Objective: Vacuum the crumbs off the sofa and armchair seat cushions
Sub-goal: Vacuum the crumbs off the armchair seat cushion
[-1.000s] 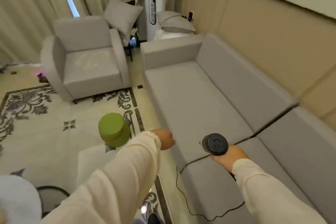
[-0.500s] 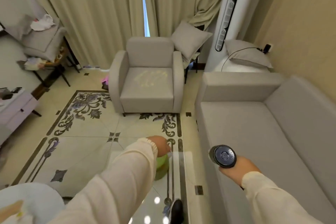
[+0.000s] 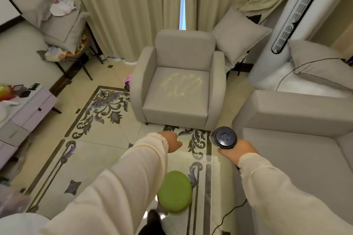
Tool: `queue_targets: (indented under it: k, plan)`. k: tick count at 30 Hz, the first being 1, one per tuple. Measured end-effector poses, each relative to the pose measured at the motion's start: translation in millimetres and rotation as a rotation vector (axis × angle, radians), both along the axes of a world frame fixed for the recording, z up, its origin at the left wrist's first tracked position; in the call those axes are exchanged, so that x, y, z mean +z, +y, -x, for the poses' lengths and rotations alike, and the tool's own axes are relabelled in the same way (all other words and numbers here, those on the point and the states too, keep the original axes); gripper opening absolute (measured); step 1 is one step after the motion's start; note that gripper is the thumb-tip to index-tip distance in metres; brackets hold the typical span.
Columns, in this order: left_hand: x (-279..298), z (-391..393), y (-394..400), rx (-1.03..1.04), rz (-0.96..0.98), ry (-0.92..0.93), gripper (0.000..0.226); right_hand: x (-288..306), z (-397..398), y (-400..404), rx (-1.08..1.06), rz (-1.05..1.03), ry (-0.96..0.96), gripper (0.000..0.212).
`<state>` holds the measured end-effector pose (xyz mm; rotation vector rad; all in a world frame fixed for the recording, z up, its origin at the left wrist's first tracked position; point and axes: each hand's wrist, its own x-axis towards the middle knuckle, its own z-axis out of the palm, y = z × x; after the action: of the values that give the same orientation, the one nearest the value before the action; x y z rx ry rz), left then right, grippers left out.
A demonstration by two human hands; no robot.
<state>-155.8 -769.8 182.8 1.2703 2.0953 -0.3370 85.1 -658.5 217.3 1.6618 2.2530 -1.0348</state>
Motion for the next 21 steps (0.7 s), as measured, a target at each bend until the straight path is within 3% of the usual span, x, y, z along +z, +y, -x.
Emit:
queue_targets:
  k: [6,14,17,21]
  plan:
    - [-33,116,87,-0.051,-0.040,0.024,0.056,-17,114,79,-0.033,-0.011,-0.056,0.023]
    - [-41,227,200,-0.118,0.086,-0.087,0.059,-19,234,185,-0.171,0.002,0.014,0.026]
    - [-60,265,239,-0.069,0.104,-0.102,0.051,-31,267,230,-0.201,0.029,0.039,0.022]
    - [-95,307,290,0.050,0.120,-0.162,0.059,-71,317,295,-0.218,0.104,0.112,0.022]
